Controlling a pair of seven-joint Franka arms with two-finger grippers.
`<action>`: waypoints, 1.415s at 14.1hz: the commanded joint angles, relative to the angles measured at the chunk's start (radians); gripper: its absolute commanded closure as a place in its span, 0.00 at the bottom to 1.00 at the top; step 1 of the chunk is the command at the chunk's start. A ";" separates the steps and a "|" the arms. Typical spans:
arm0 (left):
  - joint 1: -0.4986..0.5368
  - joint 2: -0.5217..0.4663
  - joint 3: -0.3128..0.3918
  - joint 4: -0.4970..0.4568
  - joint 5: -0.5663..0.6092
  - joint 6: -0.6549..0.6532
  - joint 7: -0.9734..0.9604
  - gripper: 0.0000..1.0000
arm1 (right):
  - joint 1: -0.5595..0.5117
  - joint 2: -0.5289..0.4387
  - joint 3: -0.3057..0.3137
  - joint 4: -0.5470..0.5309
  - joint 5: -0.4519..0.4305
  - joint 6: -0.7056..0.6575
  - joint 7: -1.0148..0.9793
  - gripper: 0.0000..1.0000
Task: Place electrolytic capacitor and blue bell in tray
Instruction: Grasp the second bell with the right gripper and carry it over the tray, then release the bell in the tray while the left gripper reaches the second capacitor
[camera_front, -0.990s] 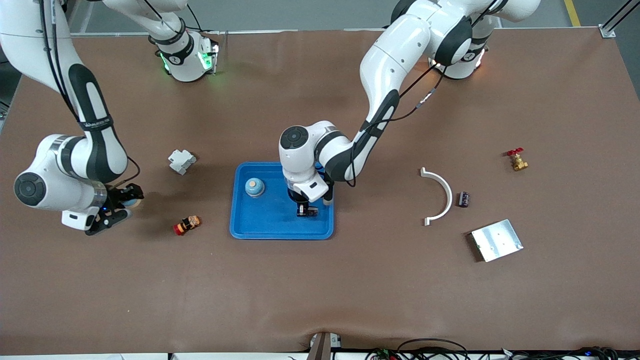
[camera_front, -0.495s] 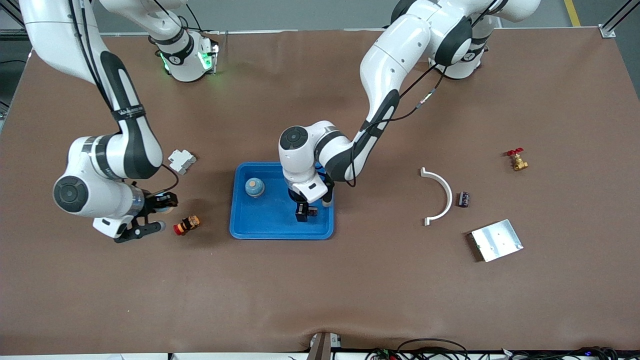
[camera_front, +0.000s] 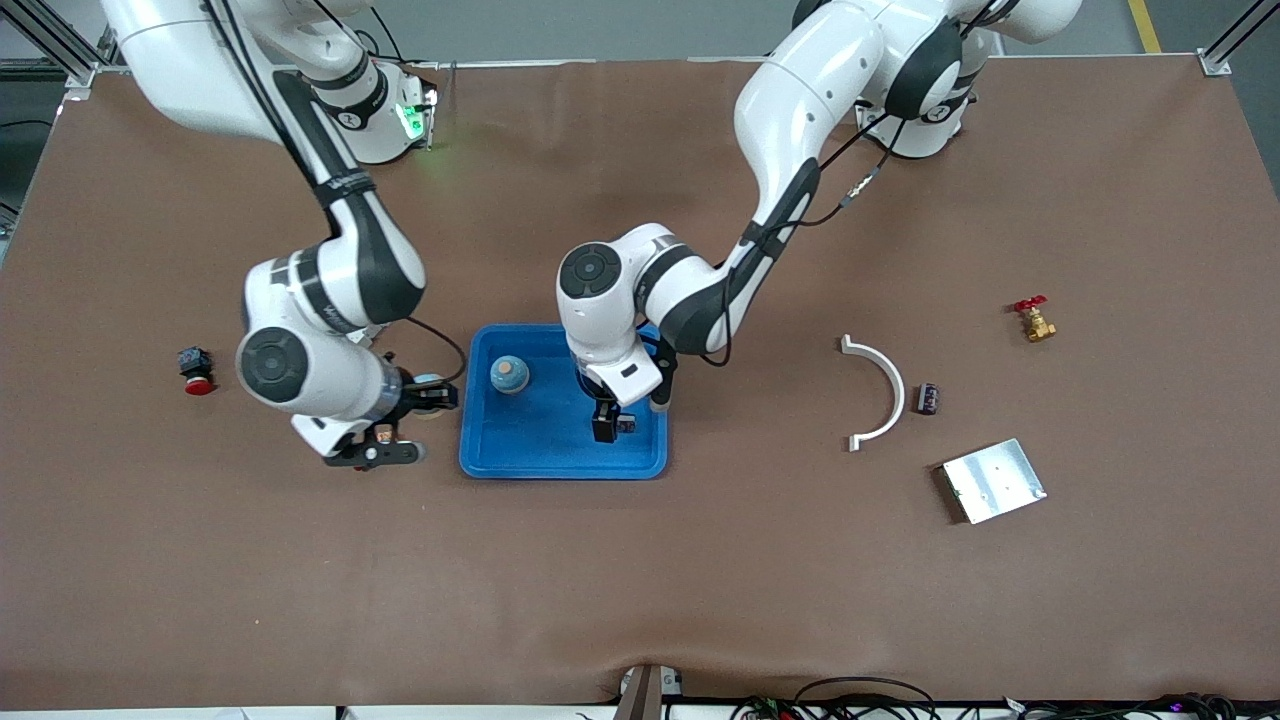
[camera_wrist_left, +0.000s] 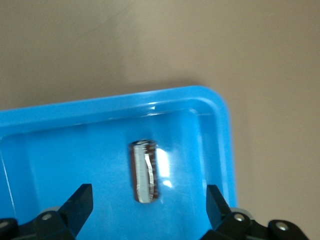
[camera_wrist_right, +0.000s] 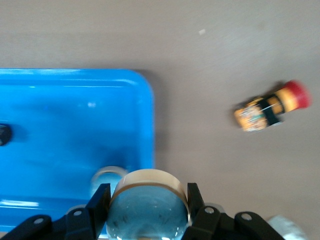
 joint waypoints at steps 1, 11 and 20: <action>0.033 -0.077 -0.012 -0.034 -0.050 -0.064 0.151 0.00 | 0.029 0.087 0.039 0.073 -0.002 -0.001 0.146 1.00; 0.164 -0.569 -0.007 -0.701 -0.044 0.051 0.946 0.00 | 0.043 0.191 0.039 0.081 -0.006 0.183 0.199 0.94; 0.315 -0.773 -0.009 -0.973 -0.044 0.082 1.435 0.00 | 0.026 0.181 0.036 0.096 -0.010 0.180 0.173 0.00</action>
